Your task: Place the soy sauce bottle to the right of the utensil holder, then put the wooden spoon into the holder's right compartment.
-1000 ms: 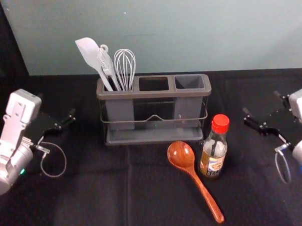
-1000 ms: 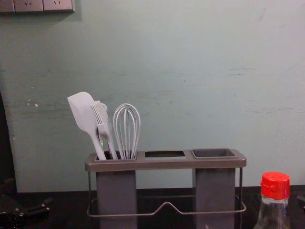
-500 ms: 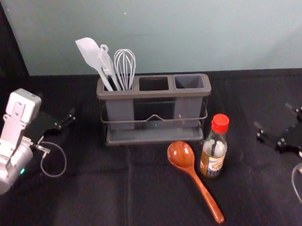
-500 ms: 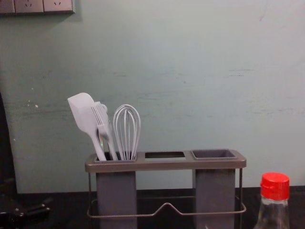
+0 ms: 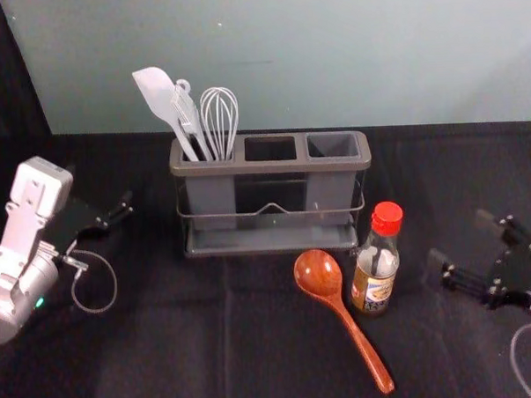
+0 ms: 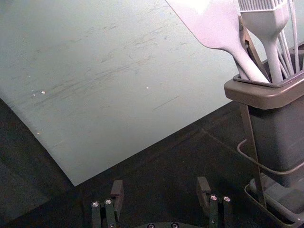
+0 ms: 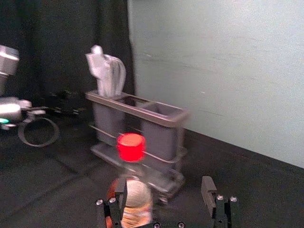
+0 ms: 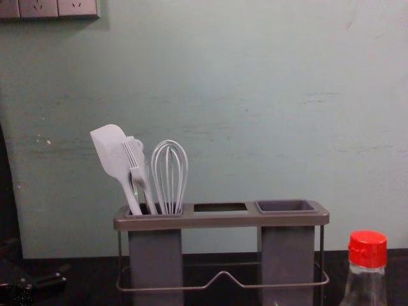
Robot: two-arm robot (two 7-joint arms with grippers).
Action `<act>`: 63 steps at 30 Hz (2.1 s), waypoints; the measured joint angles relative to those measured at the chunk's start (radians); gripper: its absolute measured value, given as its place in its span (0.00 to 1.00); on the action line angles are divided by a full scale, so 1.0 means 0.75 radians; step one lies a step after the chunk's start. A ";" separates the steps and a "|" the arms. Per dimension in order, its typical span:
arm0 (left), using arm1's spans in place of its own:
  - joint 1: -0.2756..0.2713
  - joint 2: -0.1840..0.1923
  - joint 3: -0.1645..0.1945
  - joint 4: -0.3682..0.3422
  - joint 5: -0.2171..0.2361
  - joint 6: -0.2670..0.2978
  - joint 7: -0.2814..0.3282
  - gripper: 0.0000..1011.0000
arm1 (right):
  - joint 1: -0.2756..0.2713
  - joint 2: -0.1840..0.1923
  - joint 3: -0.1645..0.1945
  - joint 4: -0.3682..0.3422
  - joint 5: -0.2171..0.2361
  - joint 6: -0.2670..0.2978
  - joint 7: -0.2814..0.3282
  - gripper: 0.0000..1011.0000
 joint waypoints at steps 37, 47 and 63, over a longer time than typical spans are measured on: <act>0.000 0.000 0.000 0.000 0.000 0.000 0.000 0.99 | 0.288 -0.368 -0.160 0.177 -0.230 0.068 0.031 0.99; 0.000 0.000 0.000 0.000 0.000 0.000 0.000 0.99 | 0.284 -0.406 -0.135 0.181 -0.225 0.085 0.066 0.74; 0.000 0.000 0.000 0.000 0.000 0.000 0.000 0.99 | 0.232 -0.423 -0.063 0.118 -0.237 0.101 0.101 0.39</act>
